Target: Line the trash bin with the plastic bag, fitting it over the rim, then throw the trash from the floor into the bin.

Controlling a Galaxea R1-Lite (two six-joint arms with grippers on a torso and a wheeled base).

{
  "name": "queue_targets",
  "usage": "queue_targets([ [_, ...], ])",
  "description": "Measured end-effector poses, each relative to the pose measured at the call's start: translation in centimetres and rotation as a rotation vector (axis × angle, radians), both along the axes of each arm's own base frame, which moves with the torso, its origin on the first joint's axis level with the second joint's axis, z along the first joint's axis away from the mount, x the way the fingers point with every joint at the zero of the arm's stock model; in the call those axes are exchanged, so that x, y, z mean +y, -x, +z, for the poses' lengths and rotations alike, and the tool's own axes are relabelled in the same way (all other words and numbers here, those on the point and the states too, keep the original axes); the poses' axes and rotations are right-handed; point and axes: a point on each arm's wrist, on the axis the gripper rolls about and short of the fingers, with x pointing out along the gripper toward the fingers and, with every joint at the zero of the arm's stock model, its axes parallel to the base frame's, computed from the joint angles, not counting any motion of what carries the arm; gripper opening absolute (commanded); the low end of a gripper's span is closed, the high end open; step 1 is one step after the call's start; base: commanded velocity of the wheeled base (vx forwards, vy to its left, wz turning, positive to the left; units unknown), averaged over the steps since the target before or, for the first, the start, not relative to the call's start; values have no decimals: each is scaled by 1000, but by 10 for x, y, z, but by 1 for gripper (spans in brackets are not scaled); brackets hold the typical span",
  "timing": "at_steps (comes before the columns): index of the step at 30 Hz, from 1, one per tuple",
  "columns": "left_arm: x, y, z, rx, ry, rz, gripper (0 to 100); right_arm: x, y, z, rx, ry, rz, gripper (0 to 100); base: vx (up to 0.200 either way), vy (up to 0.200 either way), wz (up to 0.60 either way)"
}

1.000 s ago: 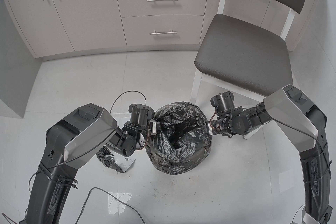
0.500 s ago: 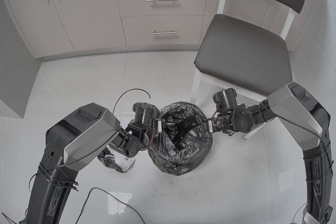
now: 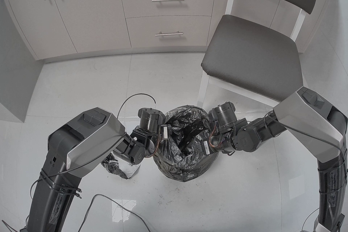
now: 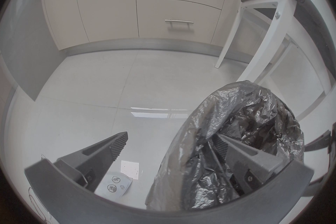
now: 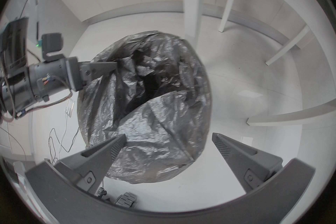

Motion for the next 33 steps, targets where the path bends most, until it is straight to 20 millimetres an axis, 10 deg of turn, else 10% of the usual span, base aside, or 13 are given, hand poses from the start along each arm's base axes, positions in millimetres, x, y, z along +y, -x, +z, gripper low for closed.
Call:
queue_targets([
  [33, 11, -6, -20, 27, -18, 21, 100, -14, -28, -32, -20, 89, -133, 100, 0, 0, 0],
])
